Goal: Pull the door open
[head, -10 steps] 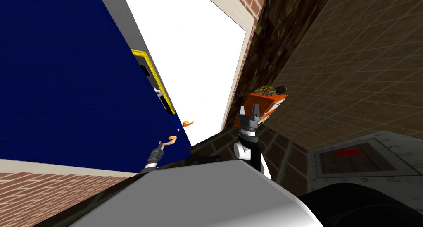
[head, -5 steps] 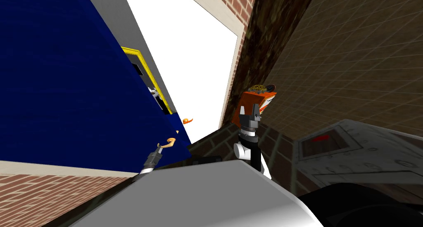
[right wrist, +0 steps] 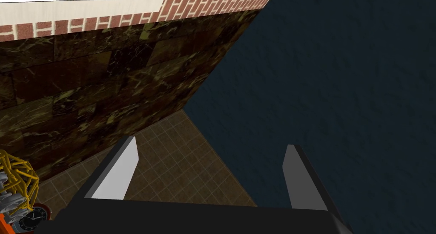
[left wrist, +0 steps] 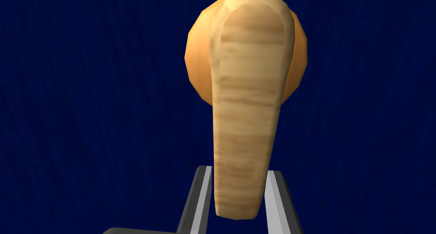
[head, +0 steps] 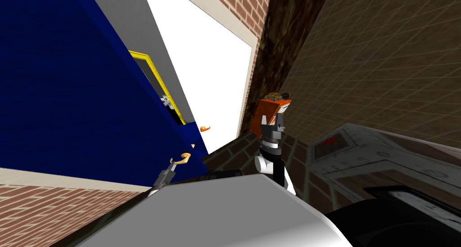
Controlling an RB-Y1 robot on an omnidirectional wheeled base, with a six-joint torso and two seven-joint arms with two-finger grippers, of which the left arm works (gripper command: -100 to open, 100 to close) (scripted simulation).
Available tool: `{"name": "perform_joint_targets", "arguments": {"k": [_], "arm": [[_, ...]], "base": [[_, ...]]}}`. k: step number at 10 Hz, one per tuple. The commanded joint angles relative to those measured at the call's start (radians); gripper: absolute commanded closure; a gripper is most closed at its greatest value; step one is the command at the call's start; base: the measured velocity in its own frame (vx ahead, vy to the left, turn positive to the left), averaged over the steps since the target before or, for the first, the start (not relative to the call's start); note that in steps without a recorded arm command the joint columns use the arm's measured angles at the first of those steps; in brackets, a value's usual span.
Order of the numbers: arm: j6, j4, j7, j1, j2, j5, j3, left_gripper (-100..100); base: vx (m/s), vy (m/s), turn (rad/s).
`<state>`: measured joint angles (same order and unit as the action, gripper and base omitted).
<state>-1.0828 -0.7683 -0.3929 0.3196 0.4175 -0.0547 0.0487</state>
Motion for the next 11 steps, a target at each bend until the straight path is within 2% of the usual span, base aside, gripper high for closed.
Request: {"name": "perform_joint_targets", "arguments": {"k": [1,2,3,7,8,9,11], "arm": [[0.000,0.000,0.000,0.000,0.000,0.000,0.000,100],[-0.021,0.013,-0.006,0.007,0.005,0.003,-0.005,100],[-0.027,0.016,-0.008,0.008,0.006,0.004,-0.007,100],[-0.083,0.047,-0.023,0.017,0.016,0.013,-0.023,100],[-0.090,0.051,-0.025,0.018,0.017,0.014,-0.025,100],[-0.109,0.062,-0.031,0.021,0.021,0.017,-0.030,100],[-0.129,0.073,-0.036,0.024,0.025,0.021,-0.036,100]], "base": [[-0.060,0.018,0.001],[-0.121,0.008,-0.164],[-0.182,0.022,-0.173],[-0.200,0.050,-0.156],[-0.158,0.045,-0.111],[-0.181,0.057,-0.219],[-0.220,0.042,-0.147]]}}
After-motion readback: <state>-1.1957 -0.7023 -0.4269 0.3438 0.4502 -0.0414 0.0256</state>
